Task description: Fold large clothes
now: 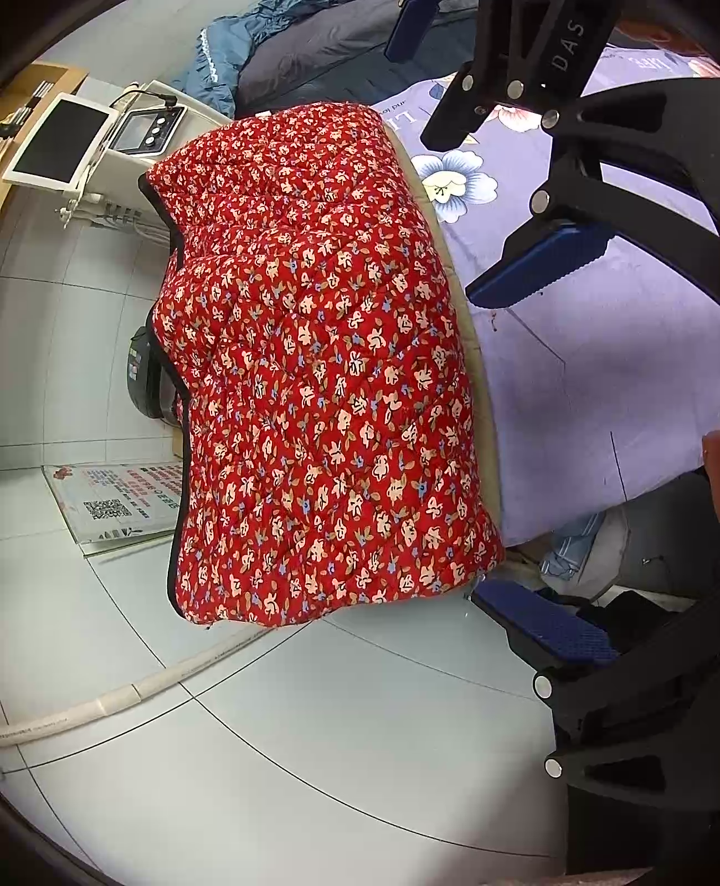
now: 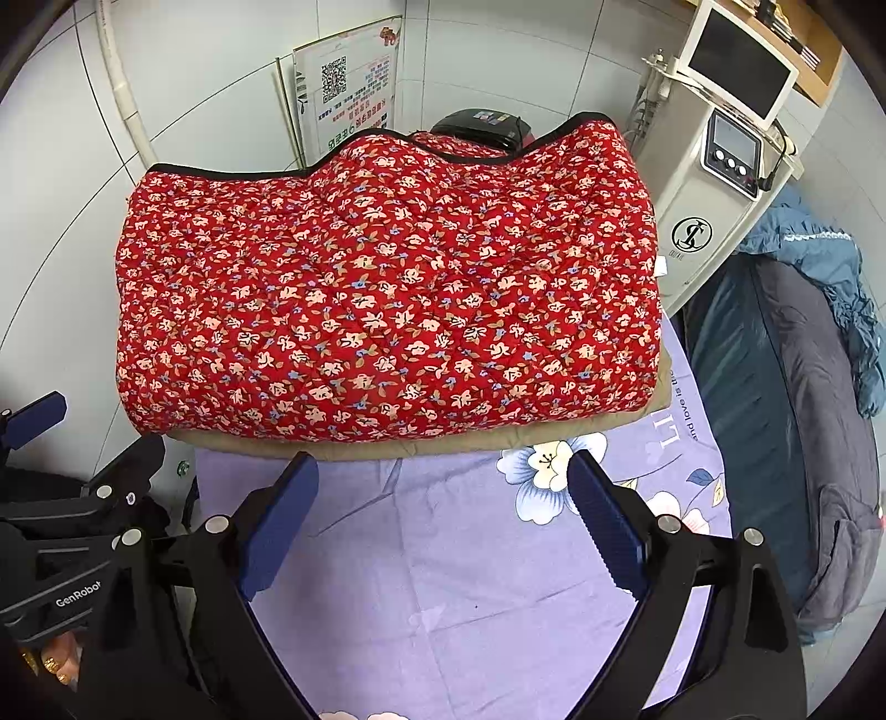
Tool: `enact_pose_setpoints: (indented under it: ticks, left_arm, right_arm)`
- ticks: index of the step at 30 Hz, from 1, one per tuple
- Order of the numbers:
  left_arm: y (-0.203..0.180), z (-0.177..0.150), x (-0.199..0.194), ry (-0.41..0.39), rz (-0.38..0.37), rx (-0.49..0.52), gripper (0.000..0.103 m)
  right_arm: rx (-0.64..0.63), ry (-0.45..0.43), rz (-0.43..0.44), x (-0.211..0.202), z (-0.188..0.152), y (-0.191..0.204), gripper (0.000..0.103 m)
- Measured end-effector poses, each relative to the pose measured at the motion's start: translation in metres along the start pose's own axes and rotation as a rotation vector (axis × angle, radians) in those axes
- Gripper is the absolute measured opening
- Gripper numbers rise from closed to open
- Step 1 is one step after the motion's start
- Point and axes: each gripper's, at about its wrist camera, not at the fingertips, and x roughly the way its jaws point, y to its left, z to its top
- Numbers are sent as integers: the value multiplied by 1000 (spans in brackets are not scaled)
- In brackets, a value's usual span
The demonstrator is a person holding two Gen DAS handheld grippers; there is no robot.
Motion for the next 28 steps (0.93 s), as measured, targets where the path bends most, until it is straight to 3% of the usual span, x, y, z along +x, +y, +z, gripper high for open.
enact_pose_setpoints:
  ticks: [16, 28]
  left_arm:
    - [3, 0, 2, -7, 59, -3, 97]
    - [2, -1, 2, 0, 60, 2, 97]
  right_arm:
    - [11, -11, -8, -1, 0, -2, 90]
    - [16, -8, -8, -1, -1, -3, 90]
